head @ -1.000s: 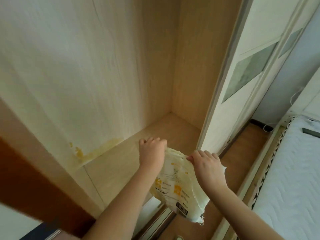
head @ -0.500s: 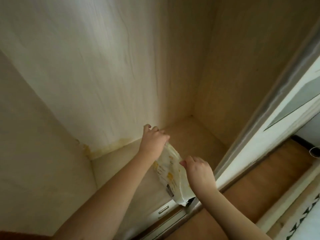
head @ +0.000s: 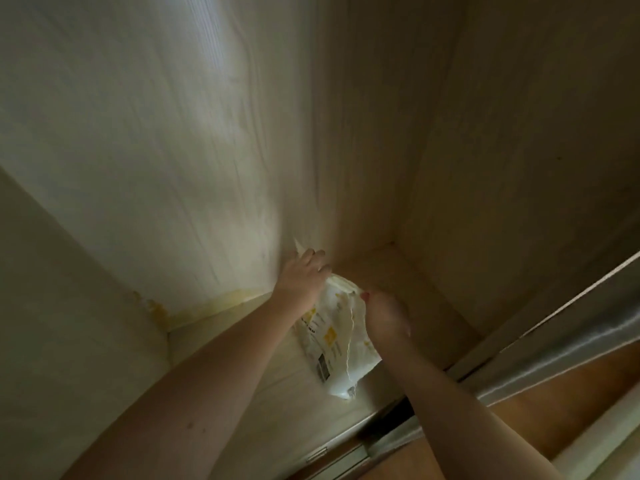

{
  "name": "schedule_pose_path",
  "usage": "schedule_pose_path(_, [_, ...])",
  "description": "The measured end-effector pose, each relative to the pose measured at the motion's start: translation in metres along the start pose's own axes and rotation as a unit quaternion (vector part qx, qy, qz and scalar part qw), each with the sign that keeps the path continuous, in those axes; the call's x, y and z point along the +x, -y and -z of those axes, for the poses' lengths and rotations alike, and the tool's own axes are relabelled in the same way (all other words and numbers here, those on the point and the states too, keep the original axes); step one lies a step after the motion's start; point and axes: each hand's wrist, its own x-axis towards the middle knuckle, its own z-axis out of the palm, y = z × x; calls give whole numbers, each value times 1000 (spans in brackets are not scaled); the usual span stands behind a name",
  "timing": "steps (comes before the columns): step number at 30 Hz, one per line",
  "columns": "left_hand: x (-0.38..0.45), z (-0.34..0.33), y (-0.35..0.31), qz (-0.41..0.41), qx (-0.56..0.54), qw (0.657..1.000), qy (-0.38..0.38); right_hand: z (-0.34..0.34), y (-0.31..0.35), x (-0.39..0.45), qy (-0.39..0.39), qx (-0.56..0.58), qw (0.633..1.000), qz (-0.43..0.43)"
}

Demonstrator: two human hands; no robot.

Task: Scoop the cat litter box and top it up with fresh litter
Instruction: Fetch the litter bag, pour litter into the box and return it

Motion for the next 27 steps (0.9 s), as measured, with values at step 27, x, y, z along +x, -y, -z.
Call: schedule_pose_path(27, [-92, 0, -20, 129, -136, 982, -6, -18, 7, -44, -8, -101, 988, 112])
